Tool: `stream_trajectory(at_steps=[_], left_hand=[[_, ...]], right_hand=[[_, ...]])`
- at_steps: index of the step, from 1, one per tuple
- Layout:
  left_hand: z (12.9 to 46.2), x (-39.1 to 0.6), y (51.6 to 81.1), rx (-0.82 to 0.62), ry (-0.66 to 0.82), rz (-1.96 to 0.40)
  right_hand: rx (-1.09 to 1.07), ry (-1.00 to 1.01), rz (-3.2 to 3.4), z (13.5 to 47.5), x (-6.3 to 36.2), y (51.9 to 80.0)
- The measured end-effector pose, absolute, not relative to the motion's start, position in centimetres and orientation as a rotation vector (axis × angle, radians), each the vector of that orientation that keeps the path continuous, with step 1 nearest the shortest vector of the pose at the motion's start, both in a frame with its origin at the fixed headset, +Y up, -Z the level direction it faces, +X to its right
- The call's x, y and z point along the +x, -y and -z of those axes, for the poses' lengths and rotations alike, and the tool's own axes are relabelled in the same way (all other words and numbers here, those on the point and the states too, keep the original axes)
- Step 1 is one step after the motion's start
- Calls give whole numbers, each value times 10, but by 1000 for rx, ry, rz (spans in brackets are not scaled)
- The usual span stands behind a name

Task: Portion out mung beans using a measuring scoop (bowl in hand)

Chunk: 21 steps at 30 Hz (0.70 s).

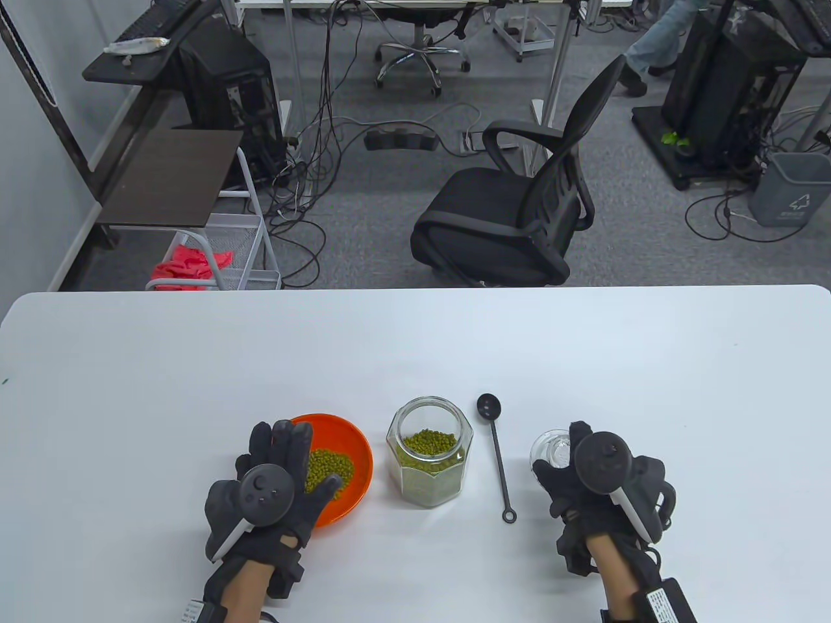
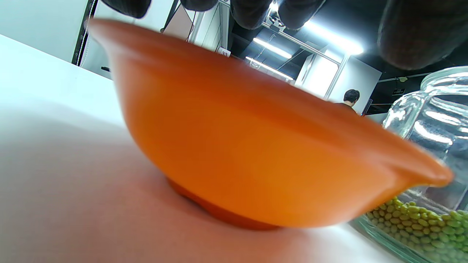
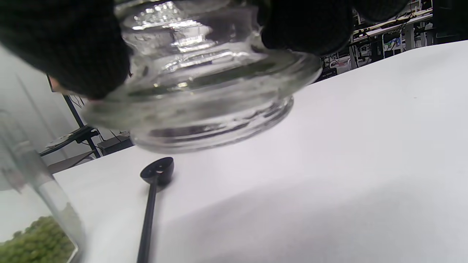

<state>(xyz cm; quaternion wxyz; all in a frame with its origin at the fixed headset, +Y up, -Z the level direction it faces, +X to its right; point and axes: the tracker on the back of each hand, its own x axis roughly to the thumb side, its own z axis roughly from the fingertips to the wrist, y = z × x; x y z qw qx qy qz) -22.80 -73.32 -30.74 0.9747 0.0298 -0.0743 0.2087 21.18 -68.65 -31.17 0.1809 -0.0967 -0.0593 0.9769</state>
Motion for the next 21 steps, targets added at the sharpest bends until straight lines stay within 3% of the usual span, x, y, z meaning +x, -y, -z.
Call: stream_trajectory(at_steps=[21], left_hand=[[308,-227,734,56,167,-438]], right_hand=[[-152,322,-2659,320,174,619]])
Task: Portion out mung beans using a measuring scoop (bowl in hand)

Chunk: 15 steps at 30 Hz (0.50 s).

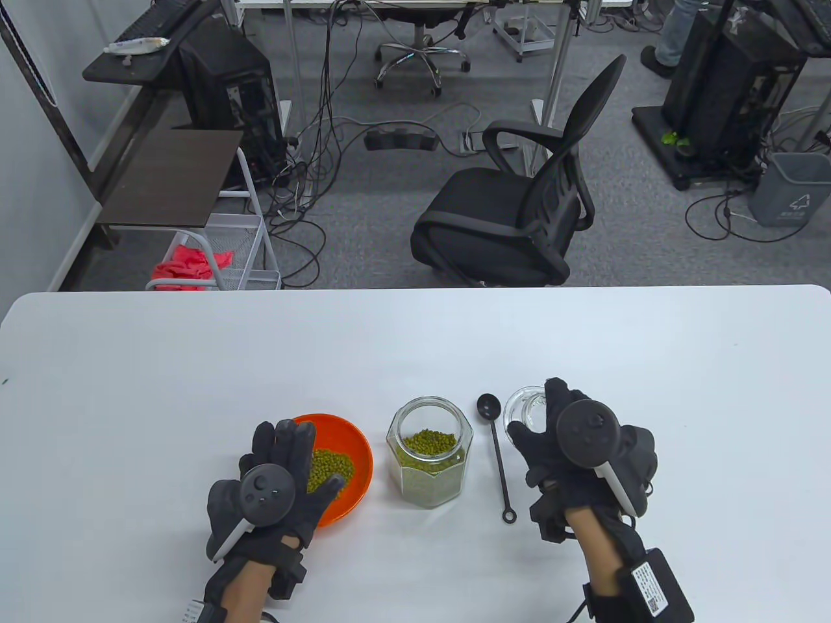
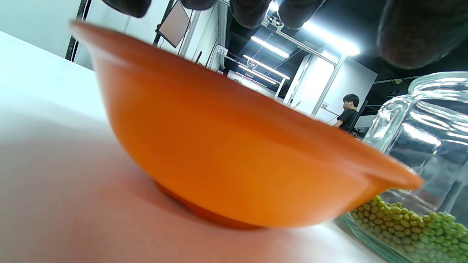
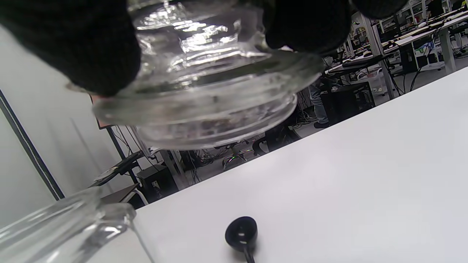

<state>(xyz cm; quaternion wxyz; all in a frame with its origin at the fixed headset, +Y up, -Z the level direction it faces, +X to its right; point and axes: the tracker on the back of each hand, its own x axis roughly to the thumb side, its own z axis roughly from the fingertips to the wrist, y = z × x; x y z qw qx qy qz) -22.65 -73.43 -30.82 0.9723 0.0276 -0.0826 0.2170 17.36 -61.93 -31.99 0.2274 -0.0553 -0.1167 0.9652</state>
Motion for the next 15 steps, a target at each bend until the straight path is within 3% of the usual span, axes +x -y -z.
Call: stream_trajectory(at_steps=[15], left_hand=[[308,-225,736,50,172,-445]], right_hand=[[21,411,-2602,327,131,598]])
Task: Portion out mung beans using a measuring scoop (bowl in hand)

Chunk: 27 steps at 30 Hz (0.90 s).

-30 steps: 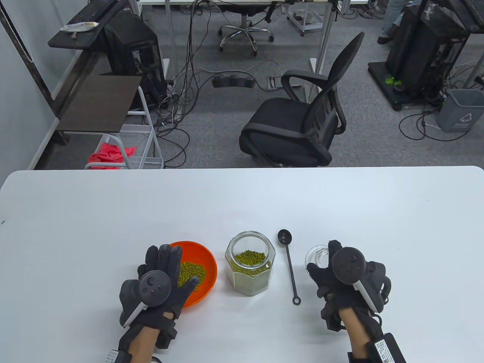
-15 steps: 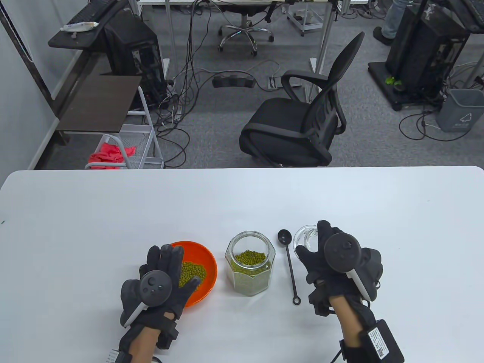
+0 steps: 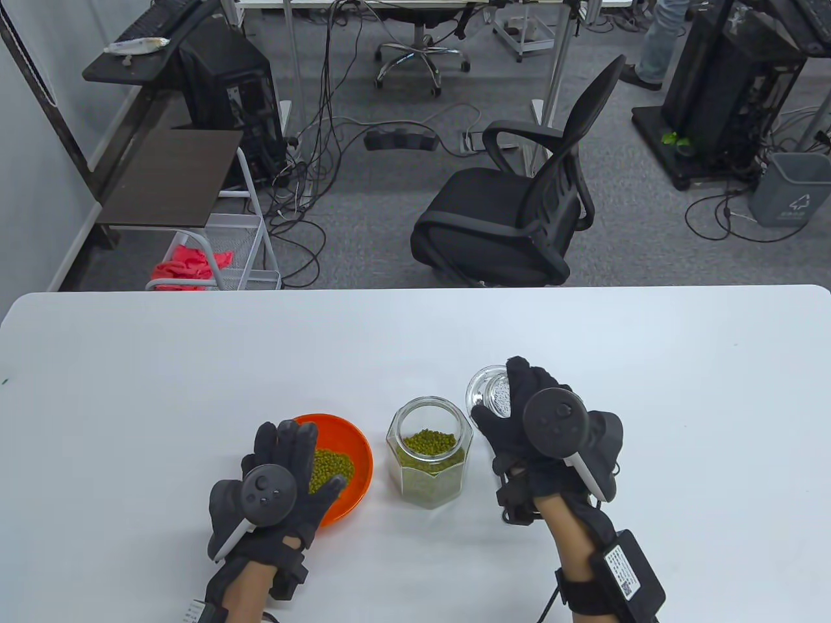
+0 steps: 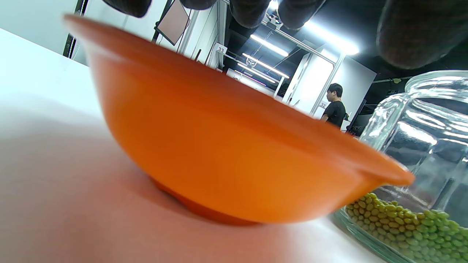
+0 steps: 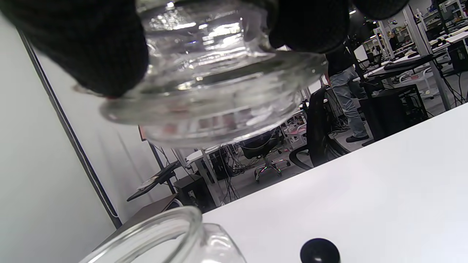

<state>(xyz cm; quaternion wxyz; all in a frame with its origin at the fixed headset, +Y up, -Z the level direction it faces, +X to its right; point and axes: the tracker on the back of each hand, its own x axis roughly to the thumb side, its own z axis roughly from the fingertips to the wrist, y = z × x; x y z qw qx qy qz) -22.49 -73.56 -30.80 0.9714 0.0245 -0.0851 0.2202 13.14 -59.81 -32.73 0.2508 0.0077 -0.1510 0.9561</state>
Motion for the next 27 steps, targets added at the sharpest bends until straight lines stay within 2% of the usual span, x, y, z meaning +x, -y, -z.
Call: stream_trajectory(at_steps=[14,27], left_hand=[[308,-226,735,52,168,-460],[308,-226,735,52,167,-462]], right_hand=[[151,390,-2589,337,88,592],[223,262,-2676,348,56,610]])
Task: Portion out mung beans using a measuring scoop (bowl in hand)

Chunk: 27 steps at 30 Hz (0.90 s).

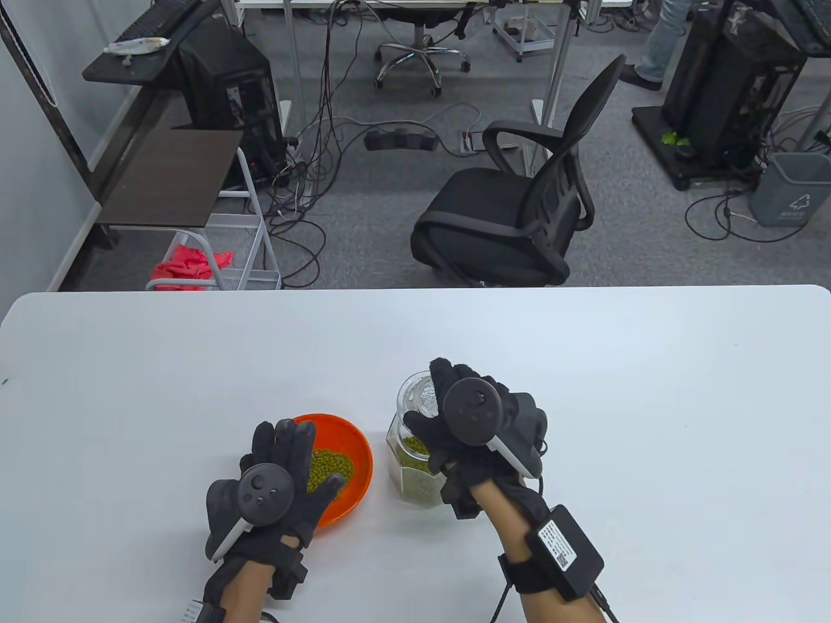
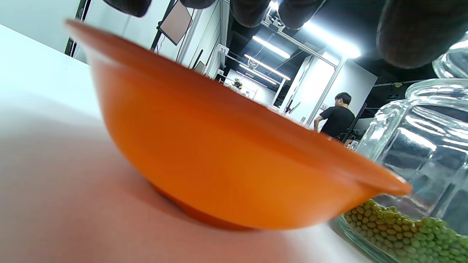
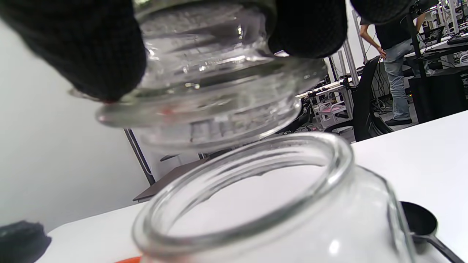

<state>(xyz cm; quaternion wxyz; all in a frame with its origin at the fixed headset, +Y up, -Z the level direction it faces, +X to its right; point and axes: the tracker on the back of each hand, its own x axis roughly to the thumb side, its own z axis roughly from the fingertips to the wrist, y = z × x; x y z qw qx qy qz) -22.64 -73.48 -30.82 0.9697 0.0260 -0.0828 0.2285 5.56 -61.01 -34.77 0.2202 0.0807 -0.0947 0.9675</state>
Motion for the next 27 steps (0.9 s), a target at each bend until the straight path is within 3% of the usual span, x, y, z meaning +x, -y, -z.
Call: stream_trajectory(at_steps=[27], left_hand=[[309,-227,734,48,166,-464]], right_hand=[[213,141,-2742,351,49,629]])
